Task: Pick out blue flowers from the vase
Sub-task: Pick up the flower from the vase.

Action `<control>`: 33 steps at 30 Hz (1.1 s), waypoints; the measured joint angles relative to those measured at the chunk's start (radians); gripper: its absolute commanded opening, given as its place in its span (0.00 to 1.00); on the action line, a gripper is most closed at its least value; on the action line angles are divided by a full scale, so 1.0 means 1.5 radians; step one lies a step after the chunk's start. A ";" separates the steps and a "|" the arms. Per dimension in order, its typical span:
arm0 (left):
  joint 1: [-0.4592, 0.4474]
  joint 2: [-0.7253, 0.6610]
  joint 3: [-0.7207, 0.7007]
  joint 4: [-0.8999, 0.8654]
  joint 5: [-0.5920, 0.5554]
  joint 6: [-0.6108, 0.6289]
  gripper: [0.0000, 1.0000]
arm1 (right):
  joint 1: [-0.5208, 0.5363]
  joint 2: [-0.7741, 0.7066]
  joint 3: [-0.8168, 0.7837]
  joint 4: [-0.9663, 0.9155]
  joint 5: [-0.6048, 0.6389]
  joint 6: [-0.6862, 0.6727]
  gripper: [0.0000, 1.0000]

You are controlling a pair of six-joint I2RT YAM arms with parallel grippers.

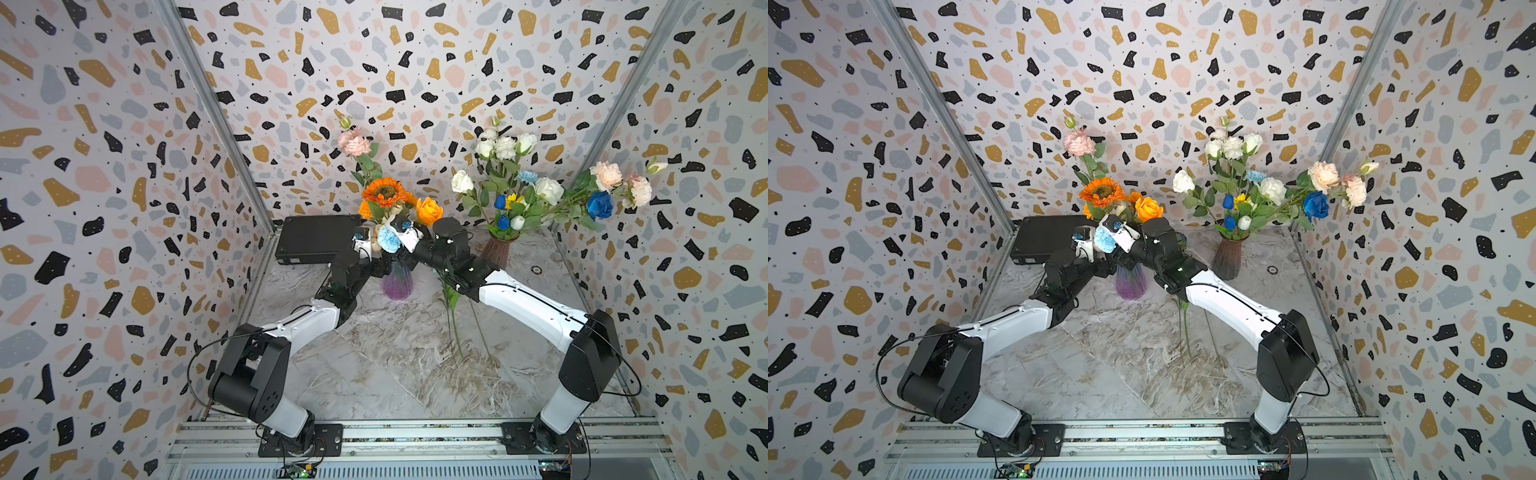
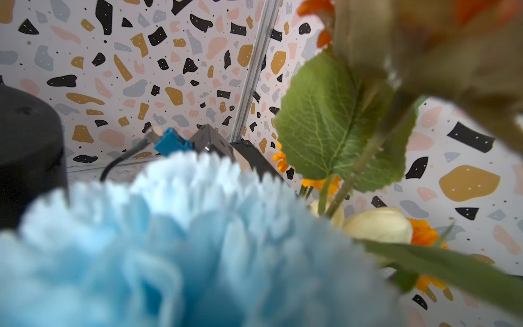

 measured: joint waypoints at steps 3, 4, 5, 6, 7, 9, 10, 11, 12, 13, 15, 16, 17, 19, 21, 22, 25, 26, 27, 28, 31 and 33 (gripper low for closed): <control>0.000 0.000 0.000 -0.001 0.000 0.000 0.85 | 0.004 -0.031 -0.012 0.000 0.009 -0.010 0.58; 0.000 0.000 0.000 -0.001 0.000 0.000 0.85 | 0.005 -0.045 -0.016 0.000 0.013 -0.013 0.53; 0.000 0.000 0.000 -0.001 0.000 0.000 0.85 | 0.006 -0.056 -0.018 0.000 0.016 -0.017 0.51; 0.000 0.000 0.000 -0.001 0.000 0.000 0.85 | 0.006 -0.068 -0.018 0.001 0.018 -0.019 0.48; 0.000 0.000 0.000 -0.002 0.000 0.000 0.85 | 0.006 -0.079 -0.018 0.002 0.019 -0.022 0.42; 0.000 0.000 0.000 -0.002 0.000 0.000 0.85 | 0.006 -0.096 -0.018 0.005 0.019 -0.024 0.32; 0.000 0.000 0.000 -0.002 0.000 0.000 0.85 | 0.006 -0.102 -0.018 0.006 0.019 -0.025 0.31; 0.000 -0.001 0.000 -0.003 0.000 0.000 0.85 | 0.006 -0.106 -0.018 0.007 0.020 -0.027 0.31; 0.000 -0.001 0.001 -0.005 0.000 0.000 0.85 | 0.006 -0.108 -0.018 0.008 0.019 -0.028 0.30; 0.000 -0.002 0.003 -0.009 0.000 0.000 0.86 | 0.006 -0.108 -0.018 0.008 0.020 -0.027 0.30; 0.000 -0.004 0.003 -0.015 0.000 0.001 0.85 | 0.006 -0.108 -0.018 0.005 0.019 -0.027 0.31; 0.000 -0.006 0.003 -0.018 0.000 0.001 0.86 | 0.006 -0.108 -0.018 0.003 0.018 -0.027 0.31; 0.000 -0.008 0.003 -0.022 0.000 0.002 0.86 | 0.006 -0.108 -0.016 0.000 0.017 -0.027 0.31; 0.000 -0.014 0.003 -0.032 0.000 0.005 0.86 | 0.006 -0.108 -0.008 -0.007 0.013 -0.027 0.31; 0.000 -0.018 0.004 -0.041 0.000 0.006 0.86 | 0.006 -0.108 0.005 -0.014 0.009 -0.027 0.31; 0.000 -0.018 0.006 -0.046 0.000 0.006 0.87 | 0.006 -0.108 0.011 -0.017 0.006 -0.027 0.31; 0.000 -0.019 0.013 -0.054 0.000 0.007 0.87 | 0.006 -0.113 0.030 -0.021 -0.002 -0.027 0.31; 0.000 -0.019 0.014 -0.054 0.000 0.007 0.88 | 0.006 -0.118 0.035 -0.024 -0.006 -0.027 0.31; 0.000 -0.020 0.014 -0.055 0.000 0.008 0.88 | 0.006 -0.125 0.038 -0.026 -0.010 -0.027 0.31; 0.000 -0.020 0.014 -0.056 0.000 0.008 0.88 | 0.006 -0.132 0.041 -0.030 -0.013 -0.027 0.31; 0.000 -0.024 0.014 -0.062 0.000 0.008 0.88 | 0.006 -0.159 0.055 -0.036 -0.022 -0.022 0.30; 0.000 -0.029 0.014 -0.065 -0.001 0.008 0.88 | 0.006 -0.182 0.066 -0.036 -0.027 -0.017 0.29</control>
